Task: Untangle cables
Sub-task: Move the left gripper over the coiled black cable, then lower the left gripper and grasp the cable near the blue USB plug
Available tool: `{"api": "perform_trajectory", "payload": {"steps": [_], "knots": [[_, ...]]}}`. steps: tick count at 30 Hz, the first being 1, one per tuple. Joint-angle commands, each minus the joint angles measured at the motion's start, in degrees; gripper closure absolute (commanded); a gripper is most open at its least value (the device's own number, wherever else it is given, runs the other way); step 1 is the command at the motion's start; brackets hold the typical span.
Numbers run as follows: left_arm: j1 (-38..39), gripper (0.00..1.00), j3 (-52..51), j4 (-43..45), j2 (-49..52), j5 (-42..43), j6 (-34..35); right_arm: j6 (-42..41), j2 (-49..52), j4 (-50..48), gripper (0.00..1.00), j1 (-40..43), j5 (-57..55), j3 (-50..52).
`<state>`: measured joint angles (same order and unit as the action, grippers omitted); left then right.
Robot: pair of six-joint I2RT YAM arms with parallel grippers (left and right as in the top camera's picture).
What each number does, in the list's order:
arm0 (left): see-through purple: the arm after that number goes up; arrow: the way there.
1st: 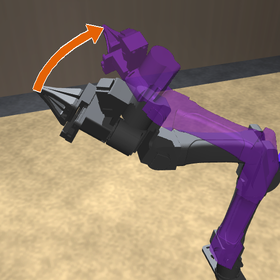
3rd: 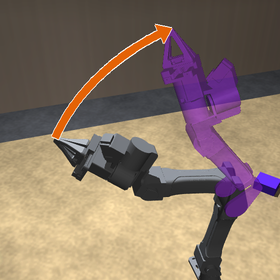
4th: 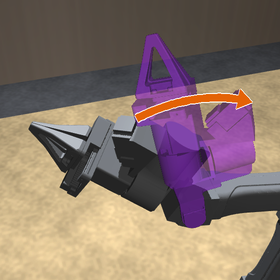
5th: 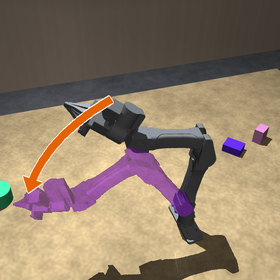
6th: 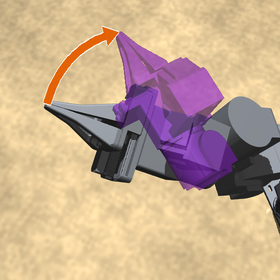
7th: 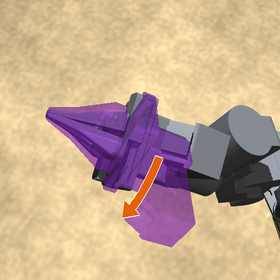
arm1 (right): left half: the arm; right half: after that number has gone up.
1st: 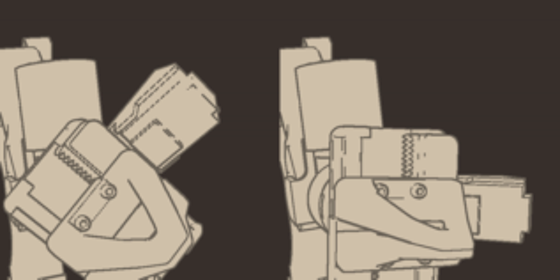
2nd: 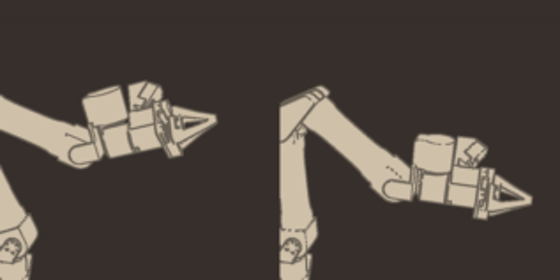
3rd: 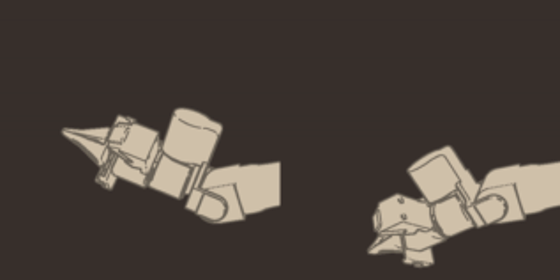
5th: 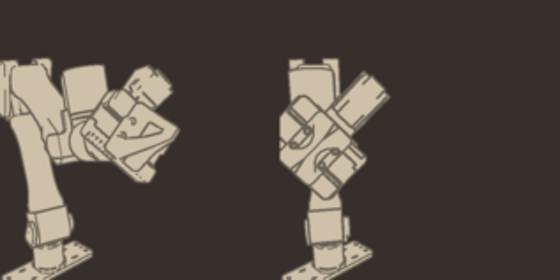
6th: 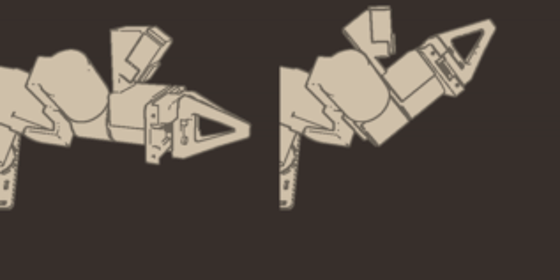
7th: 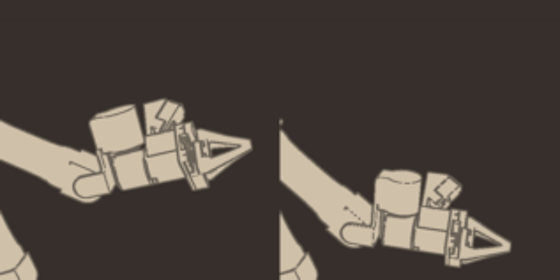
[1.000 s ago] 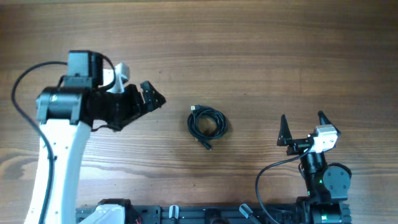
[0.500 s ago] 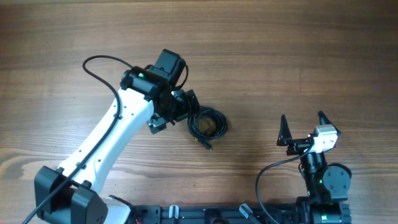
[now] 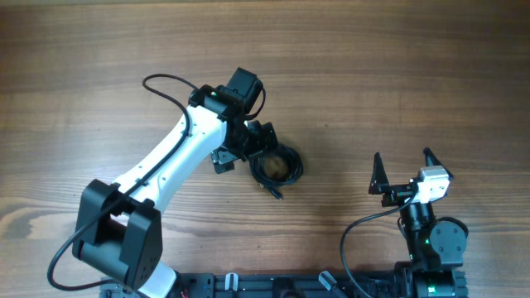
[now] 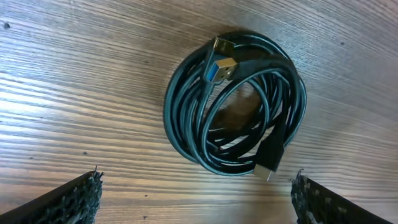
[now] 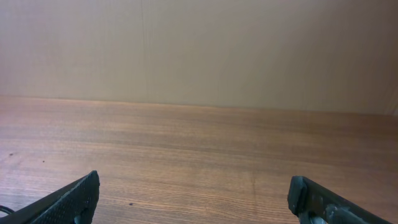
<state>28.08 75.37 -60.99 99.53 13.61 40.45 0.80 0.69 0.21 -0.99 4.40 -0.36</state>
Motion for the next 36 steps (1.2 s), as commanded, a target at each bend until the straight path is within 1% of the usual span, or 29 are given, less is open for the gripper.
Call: {"api": "perform_trajectory", "payload": {"steps": [1, 2, 3, 6, 7, 9, 11, 14, 16, 17, 21, 23, 25, 27, 31, 33, 36], "knots": [[-0.96, 0.04, -1.81, 0.55, 0.55, 0.31, -2.51, 0.68, -0.42, -0.15, 0.0, -0.28, -0.98, 0.0], [-0.96, 0.05, -2.51, 0.74, 0.7, 2.47, -2.54, 0.68, -0.42, -0.15, 0.0, -0.28, -0.98, 0.0], [-0.92, 0.1, -3.3, 1.4, 0.72, 4.28, -2.51, 0.68, -0.42, -0.15, 0.0, -0.28, -0.98, 0.0], [-0.55, 0.3, -6.4, 6.49, 0.72, 4.85, -1.62, 0.66, -0.42, -0.15, 0.0, -0.28, -1.01, 0.0], [-0.55, 0.34, -7.43, 7.02, 0.72, 4.96, 0.52, 0.66, -0.42, -0.15, 0.0, -0.28, -0.98, 0.0], [-0.46, 0.35, -8.35, 7.32, 0.74, 5.92, 0.74, 0.68, -0.42, -0.17, 0.0, -0.28, -0.98, 0.0], [0.28, 0.4, -9.53, 9.18, 0.74, 5.9, 0.76, 0.68, -0.42, -0.15, 0.0, -0.28, -0.98, 0.0], [0.96, 0.37, -11.89, 10.64, 0.79, 3.19, 5.29, 0.68, -0.42, -0.15, 0.0, -0.28, -0.98, 0.0], [0.98, 0.38, -12.0, 10.67, 0.79, 5.05, 5.25, 0.68, -0.42, -0.15, 0.0, -0.28, -0.98, 0.0], [1.07, 0.45, -12.0, 10.8, 0.79, 5.01, 5.31, 0.66, -0.42, -0.15, 0.0, -0.28, -0.98, 0.0], [1.07, 0.53, -13.07, 13.49, 0.79, 4.87, 9.51, 0.68, -0.42, -0.15, 0.0, -0.28, -0.98, 0.0], [1.07, 0.56, -13.55, 14.12, 0.79, 5.03, 9.77, 0.68, -0.42, -0.15, 0.0, -0.28, -0.98, 0.0], [1.07, 0.54, -14.05, 14.82, 0.79, 5.01, 9.79, 0.68, -0.42, -0.15, 0.0, -0.28, -0.98, 0.0], [1.07, 0.55, -14.67, 16.5, 0.79, 5.01, 10.86, 0.68, -0.42, -0.15, 0.0, -0.28, -0.98, 0.0], [1.07, 0.68, -14.69, 18.45, 0.79, 4.96, 11.34, 0.66, -0.42, -0.15, 0.0, -0.28, -0.98, 0.0], [1.07, 0.68, -14.69, 19.41, 0.79, 4.79, 12.76, 0.68, -0.42, -0.15, 0.0, -0.28, -0.98, 0.0], [1.07, 0.68, -14.69, 19.89, 0.79, 4.79, 12.74, 0.68, -0.42, -0.17, 0.0, -0.28, -0.98, 0.0]]}}
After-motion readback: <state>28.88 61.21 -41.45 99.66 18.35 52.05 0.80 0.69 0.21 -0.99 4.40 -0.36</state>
